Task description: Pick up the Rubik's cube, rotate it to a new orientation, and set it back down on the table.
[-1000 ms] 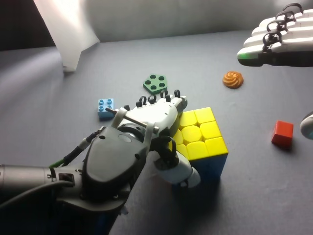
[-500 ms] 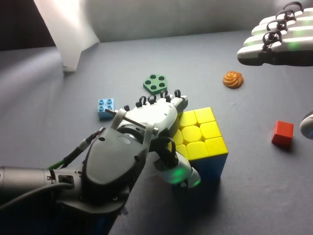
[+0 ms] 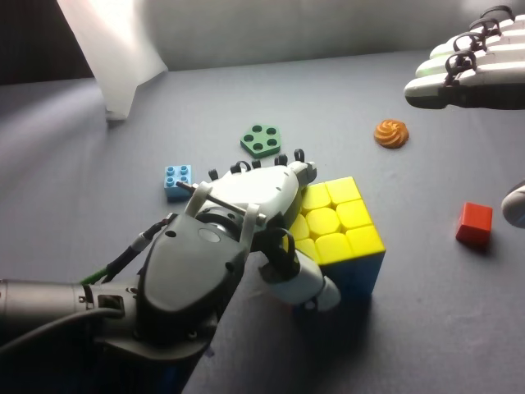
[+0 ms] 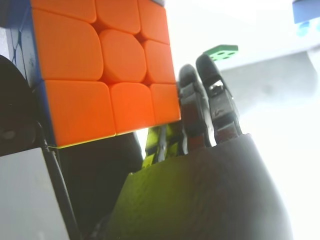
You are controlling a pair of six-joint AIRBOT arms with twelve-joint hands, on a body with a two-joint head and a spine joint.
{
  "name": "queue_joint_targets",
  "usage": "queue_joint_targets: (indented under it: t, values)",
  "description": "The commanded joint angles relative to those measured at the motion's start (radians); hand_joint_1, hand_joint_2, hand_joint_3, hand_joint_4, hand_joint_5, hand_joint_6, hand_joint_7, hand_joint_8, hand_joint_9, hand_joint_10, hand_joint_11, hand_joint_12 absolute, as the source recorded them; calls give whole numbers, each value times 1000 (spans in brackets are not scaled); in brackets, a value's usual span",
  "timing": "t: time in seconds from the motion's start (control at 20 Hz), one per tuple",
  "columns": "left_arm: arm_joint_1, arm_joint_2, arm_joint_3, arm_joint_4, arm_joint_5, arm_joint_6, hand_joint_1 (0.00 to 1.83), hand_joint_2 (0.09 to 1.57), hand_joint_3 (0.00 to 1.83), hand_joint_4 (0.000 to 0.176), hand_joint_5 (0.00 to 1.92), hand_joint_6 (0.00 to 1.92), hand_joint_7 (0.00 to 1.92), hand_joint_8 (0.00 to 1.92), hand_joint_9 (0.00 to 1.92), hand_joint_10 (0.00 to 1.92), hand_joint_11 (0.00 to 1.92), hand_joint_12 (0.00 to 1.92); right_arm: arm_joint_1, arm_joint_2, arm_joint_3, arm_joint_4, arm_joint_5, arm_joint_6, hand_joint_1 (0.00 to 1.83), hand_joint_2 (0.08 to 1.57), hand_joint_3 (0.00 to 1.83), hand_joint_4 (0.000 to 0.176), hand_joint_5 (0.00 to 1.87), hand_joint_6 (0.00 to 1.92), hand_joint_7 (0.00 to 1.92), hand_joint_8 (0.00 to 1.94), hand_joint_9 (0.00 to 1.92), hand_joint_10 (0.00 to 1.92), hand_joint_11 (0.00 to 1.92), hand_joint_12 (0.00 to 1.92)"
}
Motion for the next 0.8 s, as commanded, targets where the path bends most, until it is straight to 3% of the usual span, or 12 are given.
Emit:
queue_joint_targets:
  t: [0.0,0.05,0.1,0.15,0.2,0.25,0.3,0.4,0.5,0.55,0.65,0.75]
  values:
    - [10,-10,1,8,-3,2,1139,970,0,0,678,21,798,88,669,426,322,1375,8,1,-2,57,18,3,26,1125,0,0,85,1,69,2,36,2,0,179]
    - [10,-10,1,8,-3,2,1077,978,0,0,740,25,842,122,591,763,331,1472,7,1,-2,54,18,2,4,1123,0,0,93,2,79,3,43,3,0,211]
    - [10,-10,1,9,-3,2,1077,978,0,0,740,25,842,122,591,763,331,1472,7,1,-2,43,18,2,4,1123,0,0,93,2,79,3,43,3,0,211]
    - [10,-10,0,12,-3,0,1052,1002,1,0,893,69,805,409,496,1159,329,1585,7,1,-2,23,16,2,23,1133,1,0,59,1,44,1,7,1,0,100]
    - [10,-10,0,12,-3,0,1026,1008,1,0,950,89,742,662,497,1264,327,1632,7,1,-2,14,11,2,31,1126,0,0,66,3,51,4,10,3,0,97]
    - [10,-10,-1,14,-3,-1,1092,1076,5,0,1002,751,790,914,616,1331,427,1658,7,1,-2,9,6,-1,48,1115,2,0,126,0,112,0,72,3,0,268]
    - [10,-10,-3,20,-3,-2,1099,1113,5,0,965,979,816,1100,684,1405,515,1691,7,1,-2,8,5,-2,9,1123,5,0,92,0,82,0,49,0,0,231]
    - [12,-10,-5,34,-3,-8,1052,1142,2,0,919,1100,778,1222,654,1490,501,1771,7,1,-2,8,5,-2,11,1126,5,0,82,0,72,0,42,0,0,217]
    - [14,-9,-6,57,-3,-23,1019,1138,0,84,929,1092,598,731,356,1084,142,1623,6,1,-2,8,5,-2,1,1134,3,0,65,2,50,2,4,1,0,104]
    - [14,-8,-8,71,-3,-31,1068,1135,0,0,939,1070,661,670,406,1134,154,1651,5,1,-2,6,5,-2,0,1133,1,0,60,0,46,1,0,0,0,82]
    - [14,-3,-11,99,-3,-43,1088,1125,0,0,957,1046,677,672,409,1135,184,1637,5,1,-2,2,-11,-4,54,1131,1,0,102,1,94,2,57,6,0,202]
    - [11,4,-17,132,-3,-67,1071,1119,0,0,969,1027,649,706,367,1166,125,1680,6,0,-2,2,-42,-54,7,1137,2,0,60,0,50,1,21,1,0,118]
